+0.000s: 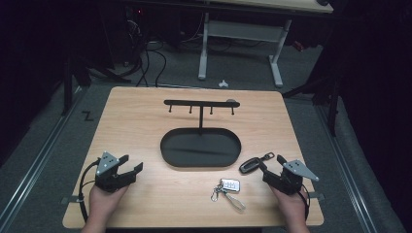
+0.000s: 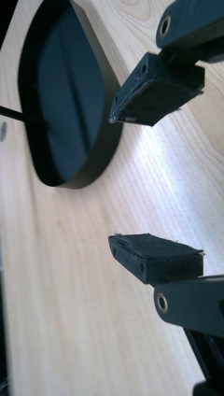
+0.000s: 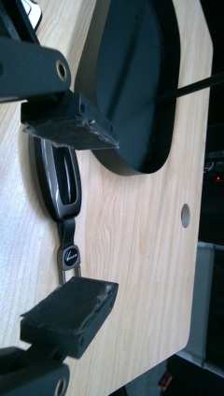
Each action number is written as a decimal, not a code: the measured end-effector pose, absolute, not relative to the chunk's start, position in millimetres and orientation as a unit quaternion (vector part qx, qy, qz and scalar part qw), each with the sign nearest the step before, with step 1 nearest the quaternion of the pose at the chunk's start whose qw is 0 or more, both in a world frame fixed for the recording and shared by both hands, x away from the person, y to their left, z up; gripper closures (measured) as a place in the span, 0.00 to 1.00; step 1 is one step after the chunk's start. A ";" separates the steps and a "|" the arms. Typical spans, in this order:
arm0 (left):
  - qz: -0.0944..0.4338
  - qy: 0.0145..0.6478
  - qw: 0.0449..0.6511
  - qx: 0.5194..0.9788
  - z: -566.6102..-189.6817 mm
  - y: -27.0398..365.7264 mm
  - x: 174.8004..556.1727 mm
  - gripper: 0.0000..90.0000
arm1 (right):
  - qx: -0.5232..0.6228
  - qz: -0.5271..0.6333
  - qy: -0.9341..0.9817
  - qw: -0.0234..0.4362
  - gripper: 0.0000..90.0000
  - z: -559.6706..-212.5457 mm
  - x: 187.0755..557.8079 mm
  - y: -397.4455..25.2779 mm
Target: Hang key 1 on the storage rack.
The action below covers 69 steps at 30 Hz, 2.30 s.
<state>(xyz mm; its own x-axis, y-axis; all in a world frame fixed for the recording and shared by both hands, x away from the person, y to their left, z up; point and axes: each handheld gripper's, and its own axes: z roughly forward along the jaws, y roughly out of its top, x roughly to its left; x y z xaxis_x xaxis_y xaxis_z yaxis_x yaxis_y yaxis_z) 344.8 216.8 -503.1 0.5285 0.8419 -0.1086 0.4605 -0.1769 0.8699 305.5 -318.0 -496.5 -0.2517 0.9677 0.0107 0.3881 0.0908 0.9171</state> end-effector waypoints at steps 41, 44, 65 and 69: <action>0.208 0.408 0.440 0.773 -516.0 203.1 347.3 0.38 | 0.539 0.395 0.682 0.298 0.34 -508.3 321.5 -307.0; 0.210 0.407 0.439 0.773 -516.5 205.2 343.4 0.38 | 0.549 0.379 0.682 0.299 0.35 -512.2 329.8 -304.1; 0.208 0.406 0.434 0.777 -518.4 208.1 339.5 0.38 | 0.599 0.331 0.691 0.234 0.70 -522.7 342.0 -301.0; 0.207 0.406 0.434 0.777 -518.3 208.4 339.7 0.38 | 0.597 0.328 0.696 0.229 0.77 -522.8 341.3 -300.0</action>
<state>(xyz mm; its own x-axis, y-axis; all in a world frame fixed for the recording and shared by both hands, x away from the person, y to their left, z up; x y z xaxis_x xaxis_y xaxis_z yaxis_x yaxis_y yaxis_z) 339.7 208.4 -518.3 0.5844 0.8109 -0.0304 0.4513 -0.2937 0.8427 341.3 -300.0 -522.8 -0.1827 0.9805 0.0726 0.6805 0.0728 0.7291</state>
